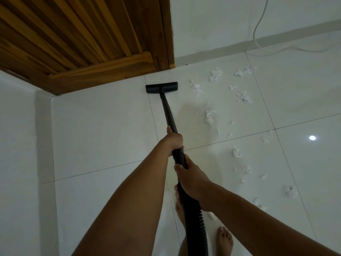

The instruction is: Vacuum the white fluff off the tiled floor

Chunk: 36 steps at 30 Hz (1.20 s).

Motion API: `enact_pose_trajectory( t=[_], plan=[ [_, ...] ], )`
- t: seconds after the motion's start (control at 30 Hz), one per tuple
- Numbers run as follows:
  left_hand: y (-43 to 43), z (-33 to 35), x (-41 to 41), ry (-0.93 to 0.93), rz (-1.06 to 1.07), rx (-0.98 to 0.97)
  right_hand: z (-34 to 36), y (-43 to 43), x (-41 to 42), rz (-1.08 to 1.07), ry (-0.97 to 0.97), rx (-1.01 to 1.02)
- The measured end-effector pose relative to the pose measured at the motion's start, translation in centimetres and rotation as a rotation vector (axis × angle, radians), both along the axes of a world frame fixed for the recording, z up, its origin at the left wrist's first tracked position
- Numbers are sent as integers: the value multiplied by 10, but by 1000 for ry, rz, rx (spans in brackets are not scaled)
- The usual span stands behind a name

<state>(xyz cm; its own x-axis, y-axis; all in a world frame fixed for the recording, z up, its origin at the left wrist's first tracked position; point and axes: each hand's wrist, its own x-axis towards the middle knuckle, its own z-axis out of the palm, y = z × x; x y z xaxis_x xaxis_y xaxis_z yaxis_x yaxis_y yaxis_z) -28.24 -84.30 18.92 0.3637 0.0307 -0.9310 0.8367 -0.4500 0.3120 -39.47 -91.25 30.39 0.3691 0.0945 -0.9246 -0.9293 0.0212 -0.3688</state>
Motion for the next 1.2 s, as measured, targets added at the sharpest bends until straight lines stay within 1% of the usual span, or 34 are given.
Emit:
enact_pose_trajectory(
  t=[0.3,0.73,0.93,1.2],
  plan=[
    [2,9,27,7,-57,0,10,5,26,-41,2,-6],
    [-6,-3,50,-19,-98,3,-8,6,45,-106,12,-22],
    [-5,-4,37,-25,-107,1,-8,8,31,-108,25,-15],
    [-13,7,-13,0,-82,-9,5,-4,-16,-88,18,-33]
  ],
)
